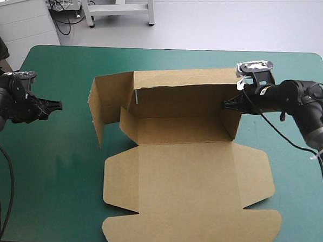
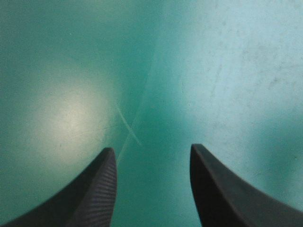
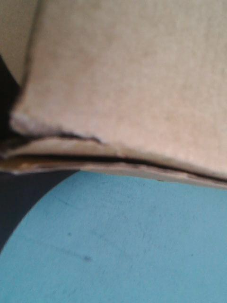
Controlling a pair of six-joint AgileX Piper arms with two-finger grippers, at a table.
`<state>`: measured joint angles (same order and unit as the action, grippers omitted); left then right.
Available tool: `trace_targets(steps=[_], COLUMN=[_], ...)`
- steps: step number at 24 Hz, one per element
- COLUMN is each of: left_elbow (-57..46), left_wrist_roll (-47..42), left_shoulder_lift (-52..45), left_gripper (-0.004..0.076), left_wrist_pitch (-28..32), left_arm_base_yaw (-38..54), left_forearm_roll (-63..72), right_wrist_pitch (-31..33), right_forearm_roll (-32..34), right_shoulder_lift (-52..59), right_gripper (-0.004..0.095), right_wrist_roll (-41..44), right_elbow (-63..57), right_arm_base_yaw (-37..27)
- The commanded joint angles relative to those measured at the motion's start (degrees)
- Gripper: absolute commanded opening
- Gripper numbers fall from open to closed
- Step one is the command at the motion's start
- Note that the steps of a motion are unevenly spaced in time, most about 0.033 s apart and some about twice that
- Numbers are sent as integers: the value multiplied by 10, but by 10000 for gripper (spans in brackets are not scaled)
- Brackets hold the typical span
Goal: Fold the box
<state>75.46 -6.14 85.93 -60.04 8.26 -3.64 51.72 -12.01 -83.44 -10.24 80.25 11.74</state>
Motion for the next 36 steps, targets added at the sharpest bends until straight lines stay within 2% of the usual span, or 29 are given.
trace_targets(steps=[1,5,8,11,18,20,29,32,36], left_elbow=[14,14,14,14,14,14,14,14,14], left_wrist_roll=[9,15,48,84,96,96,98,101,103], left_shoulder_lift=[-22,-22,-22,-22,-22,-22,-22,-22,-22], left_gripper=[343,343,343,343,341,341,341,341,341], left_wrist_pitch=[-13,-37,-37,-28,-26,-27,-27,-27,-27], left_arm_base_yaw=[1,1,1,1,1,1,1,1,1], left_forearm_roll=[22,41,105,160,164,164,163,163,164], right_wrist_pitch=[47,115,198,197,181,155,129,120,97], right_forearm_roll=[52,85,89,92,94,94,93,92,87], right_shoulder_lift=[11,-6,-40,-65,-168,-181,-248,-269,-277], right_gripper=[-16,-16,-16,-17,-10,61,642,721,721], right_wrist_roll=[43,58,67,80,84,84,78,71,56], right_elbow=[71,118,156,160,199,221,289,308,326], right_arm_base_yaw=[-2,-2,-2,-2,-2,-2,-2,-2,-2])
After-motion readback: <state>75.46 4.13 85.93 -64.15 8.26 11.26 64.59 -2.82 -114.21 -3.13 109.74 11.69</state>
